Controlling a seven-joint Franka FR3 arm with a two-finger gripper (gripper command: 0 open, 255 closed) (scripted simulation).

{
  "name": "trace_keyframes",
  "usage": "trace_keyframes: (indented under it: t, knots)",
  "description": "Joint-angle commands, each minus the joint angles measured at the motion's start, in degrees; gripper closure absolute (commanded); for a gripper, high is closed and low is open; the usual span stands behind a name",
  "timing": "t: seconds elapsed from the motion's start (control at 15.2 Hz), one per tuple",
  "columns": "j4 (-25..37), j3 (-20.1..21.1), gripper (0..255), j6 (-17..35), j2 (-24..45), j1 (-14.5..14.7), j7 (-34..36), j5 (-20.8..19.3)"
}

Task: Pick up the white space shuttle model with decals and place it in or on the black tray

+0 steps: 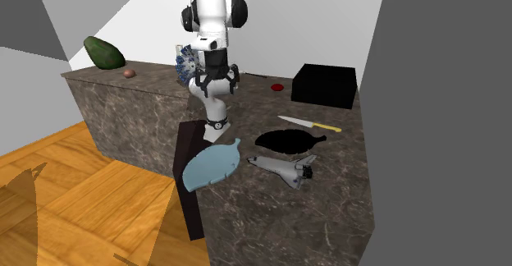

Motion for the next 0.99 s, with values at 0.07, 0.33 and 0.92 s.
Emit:
trace_keyframes:
  t: [0.07, 0.33, 0.92]
  knots:
    - [2.23, -0.62, 0, 3.22, 6.17, 1.86, -4.85, 0.52]
    - [6.15, -0.89, 0, 6.54, 14.47, 4.10, -11.06, 1.56]
    - [17.37, 0.77, 0, 10.71, 32.40, 8.08, -24.09, 4.04]
